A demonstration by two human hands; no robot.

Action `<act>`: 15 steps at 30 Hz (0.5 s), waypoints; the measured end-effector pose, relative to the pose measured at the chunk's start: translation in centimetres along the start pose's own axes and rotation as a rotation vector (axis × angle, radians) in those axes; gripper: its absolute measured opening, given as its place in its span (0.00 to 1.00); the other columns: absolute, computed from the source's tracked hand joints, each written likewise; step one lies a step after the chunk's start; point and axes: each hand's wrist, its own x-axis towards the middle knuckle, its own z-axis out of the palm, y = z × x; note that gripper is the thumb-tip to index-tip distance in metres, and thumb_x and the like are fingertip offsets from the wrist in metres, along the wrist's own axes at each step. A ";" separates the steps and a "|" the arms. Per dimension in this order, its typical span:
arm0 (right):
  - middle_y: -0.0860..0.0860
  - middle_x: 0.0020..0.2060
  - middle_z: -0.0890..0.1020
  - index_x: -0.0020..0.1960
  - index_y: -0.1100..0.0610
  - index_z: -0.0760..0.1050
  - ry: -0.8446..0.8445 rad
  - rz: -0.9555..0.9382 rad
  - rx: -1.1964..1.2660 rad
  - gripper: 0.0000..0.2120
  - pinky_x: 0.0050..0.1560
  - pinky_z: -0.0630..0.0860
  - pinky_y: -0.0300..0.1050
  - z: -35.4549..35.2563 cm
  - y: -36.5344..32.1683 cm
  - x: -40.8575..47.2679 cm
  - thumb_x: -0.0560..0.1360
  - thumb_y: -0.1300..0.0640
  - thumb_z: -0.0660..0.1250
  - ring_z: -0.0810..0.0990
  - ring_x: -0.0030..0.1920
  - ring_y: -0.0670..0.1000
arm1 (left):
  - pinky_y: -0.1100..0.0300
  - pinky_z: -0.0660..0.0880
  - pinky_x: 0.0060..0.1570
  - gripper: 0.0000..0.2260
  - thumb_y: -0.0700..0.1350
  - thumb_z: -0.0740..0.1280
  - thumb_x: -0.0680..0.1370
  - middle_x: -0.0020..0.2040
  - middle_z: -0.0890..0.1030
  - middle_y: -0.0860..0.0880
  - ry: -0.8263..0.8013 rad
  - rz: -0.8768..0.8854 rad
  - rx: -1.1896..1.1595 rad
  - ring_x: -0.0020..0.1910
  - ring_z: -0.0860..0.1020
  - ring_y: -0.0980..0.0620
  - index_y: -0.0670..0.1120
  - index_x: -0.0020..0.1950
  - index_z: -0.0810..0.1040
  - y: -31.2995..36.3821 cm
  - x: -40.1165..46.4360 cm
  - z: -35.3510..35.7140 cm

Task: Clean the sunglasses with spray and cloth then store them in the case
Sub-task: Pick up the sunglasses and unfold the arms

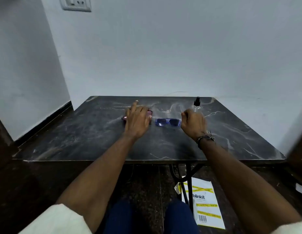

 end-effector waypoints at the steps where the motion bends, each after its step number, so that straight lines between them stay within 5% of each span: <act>1: 0.57 0.39 0.82 0.48 0.58 0.78 -0.021 0.028 0.026 0.10 0.38 0.70 0.45 0.6 0.7 0.3 0.78 0.54 0.61 0.79 0.39 0.58 | 0.44 0.59 0.70 0.16 0.47 0.66 0.77 0.68 0.74 0.45 -0.019 -0.028 -0.012 0.75 0.58 0.43 0.46 0.64 0.76 0.0 0.3 0.6; 6: 0.55 0.42 0.83 0.47 0.55 0.80 -0.187 0.176 0.055 0.07 0.40 0.75 0.46 2.6 3.1 1.4 0.75 0.58 0.63 0.80 0.42 0.57 | 0.39 0.54 0.72 0.06 0.48 0.68 0.76 0.73 0.66 0.46 -0.097 -0.084 -0.014 0.77 0.51 0.42 0.51 0.50 0.83 0.1 2.0 3.2; 15: 0.58 0.49 0.85 0.60 0.53 0.80 -0.275 0.134 0.048 0.15 0.51 0.78 0.48 4.9 5.4 3.9 0.75 0.56 0.65 0.82 0.51 0.60 | 0.32 0.43 0.72 0.13 0.45 0.70 0.72 0.79 0.54 0.45 -0.256 -0.048 0.165 0.78 0.41 0.39 0.55 0.56 0.82 0.3 4.8 6.2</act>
